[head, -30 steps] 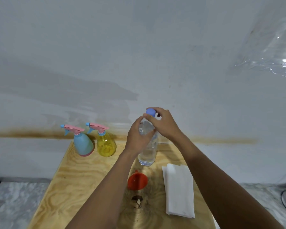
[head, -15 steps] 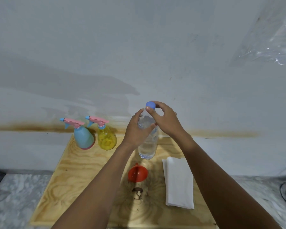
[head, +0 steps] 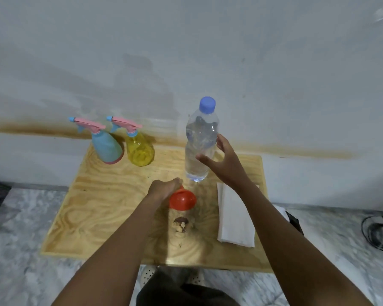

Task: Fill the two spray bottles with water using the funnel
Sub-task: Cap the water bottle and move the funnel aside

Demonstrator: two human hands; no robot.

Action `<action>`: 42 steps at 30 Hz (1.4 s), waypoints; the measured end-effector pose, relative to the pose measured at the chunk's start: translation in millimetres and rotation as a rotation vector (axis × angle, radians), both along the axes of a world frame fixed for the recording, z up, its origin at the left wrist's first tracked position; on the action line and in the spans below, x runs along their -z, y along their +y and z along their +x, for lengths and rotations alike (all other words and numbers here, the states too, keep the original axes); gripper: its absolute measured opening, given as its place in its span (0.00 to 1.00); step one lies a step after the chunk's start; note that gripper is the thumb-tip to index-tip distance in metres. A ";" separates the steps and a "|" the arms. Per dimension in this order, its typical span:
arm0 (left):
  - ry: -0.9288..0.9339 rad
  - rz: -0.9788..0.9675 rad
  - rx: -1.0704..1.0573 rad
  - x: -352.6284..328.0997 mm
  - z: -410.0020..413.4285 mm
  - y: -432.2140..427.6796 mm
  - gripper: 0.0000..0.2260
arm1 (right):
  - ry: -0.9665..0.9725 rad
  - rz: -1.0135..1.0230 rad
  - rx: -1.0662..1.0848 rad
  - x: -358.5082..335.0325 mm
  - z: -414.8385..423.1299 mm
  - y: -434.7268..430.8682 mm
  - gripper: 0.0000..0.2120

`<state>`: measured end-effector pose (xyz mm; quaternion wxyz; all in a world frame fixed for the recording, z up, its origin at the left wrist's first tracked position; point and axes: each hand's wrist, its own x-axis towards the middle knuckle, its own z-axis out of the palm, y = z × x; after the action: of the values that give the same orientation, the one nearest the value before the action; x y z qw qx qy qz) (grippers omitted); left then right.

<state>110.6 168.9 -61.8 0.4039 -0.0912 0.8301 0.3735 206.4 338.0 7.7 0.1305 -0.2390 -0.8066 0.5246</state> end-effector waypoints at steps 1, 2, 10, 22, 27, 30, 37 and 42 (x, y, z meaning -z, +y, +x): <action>-0.013 -0.008 -0.006 3.1 -3.4 3.2 0.34 | 0.008 0.005 -0.003 1.7 -2.9 -0.1 0.41; -0.031 -0.017 0.003 5.3 -6.4 6.3 0.34 | 0.018 0.002 -0.001 3.1 -5.6 -0.5 0.39; -0.097 -0.184 0.283 7.7 -16.4 29.5 0.23 | 0.047 -0.062 0.047 5.4 -17.8 -1.4 0.34; 0.363 0.053 0.093 9.4 -17.3 9.6 0.11 | 0.141 0.021 0.106 3.5 -44.0 -1.3 0.34; 0.600 -0.005 0.127 7.6 -25.9 -1.9 0.13 | 0.211 0.062 0.216 7.8 -51.2 -4.3 0.28; 0.653 -0.012 0.113 12.2 -41.3 1.8 0.13 | 0.241 0.073 0.250 3.9 -63.2 0.6 0.29; 0.681 -0.018 0.106 19.5 -79.7 29.2 0.12 | 0.262 0.100 0.231 2.2 -94.7 6.5 0.29; 0.686 -0.037 0.148 33.0 -89.9 41.0 0.12 | 0.238 0.108 0.235 9.5 -105.9 8.3 0.31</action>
<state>20.7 209.9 -94.8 0.1257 0.0928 0.9284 0.3371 100.4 346.3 -1.8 0.2983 -0.2607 -0.7790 0.4860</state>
